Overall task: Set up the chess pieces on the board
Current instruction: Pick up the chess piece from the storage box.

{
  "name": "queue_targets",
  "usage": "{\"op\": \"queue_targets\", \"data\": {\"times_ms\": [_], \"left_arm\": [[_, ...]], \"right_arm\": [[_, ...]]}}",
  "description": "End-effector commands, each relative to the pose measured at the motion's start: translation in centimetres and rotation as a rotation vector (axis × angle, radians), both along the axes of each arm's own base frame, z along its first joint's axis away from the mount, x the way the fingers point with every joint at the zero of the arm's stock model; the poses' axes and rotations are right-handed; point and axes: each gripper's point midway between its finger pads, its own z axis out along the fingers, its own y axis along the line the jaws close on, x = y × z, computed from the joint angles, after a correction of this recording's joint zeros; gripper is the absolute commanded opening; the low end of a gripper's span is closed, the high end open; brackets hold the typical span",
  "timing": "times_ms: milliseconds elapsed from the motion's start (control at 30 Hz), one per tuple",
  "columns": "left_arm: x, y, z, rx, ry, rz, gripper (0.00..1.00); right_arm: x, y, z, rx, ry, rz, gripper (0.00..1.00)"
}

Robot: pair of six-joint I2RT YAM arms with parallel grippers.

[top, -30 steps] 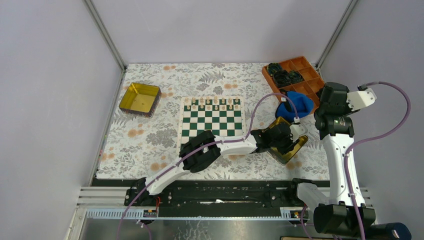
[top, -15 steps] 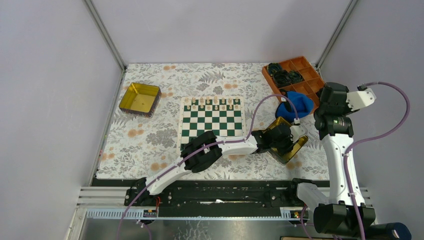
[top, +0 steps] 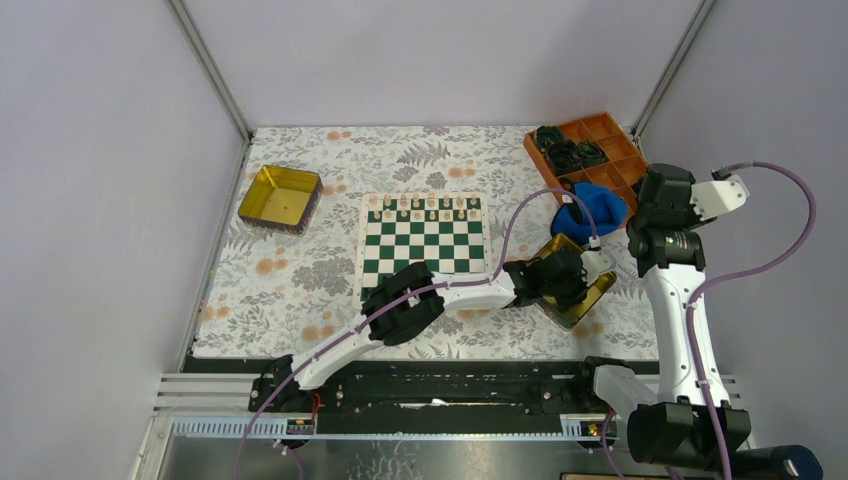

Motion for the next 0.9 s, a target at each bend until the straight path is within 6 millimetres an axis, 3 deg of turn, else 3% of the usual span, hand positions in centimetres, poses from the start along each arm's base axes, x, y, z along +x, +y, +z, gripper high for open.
{"op": "queue_targets", "data": {"times_ms": [0,267,533,700,867], "left_arm": [[0.5,-0.4,2.2,-0.037,-0.053,0.014,0.0],[1.7,0.2,4.5,-0.053,-0.086,0.056,0.0],[3.9,2.2,9.1,-0.062,-0.132,0.135,0.0],[6.0,5.7,13.0,-0.077,-0.149,0.239,0.0],[8.9,12.4,15.4,-0.066,-0.155,0.397,0.0]], "right_arm": [[0.4,-0.4,1.5,-0.014,-0.042,-0.012,0.52],[0.7,-0.3,1.6,-0.016,-0.036,-0.004,0.52],[0.9,-0.4,1.7,-0.028,-0.015,0.002,0.52],[0.8,-0.4,1.6,-0.031,0.007,0.006,0.51],[0.7,-0.2,1.3,-0.023,0.028,0.022,0.51]]}}
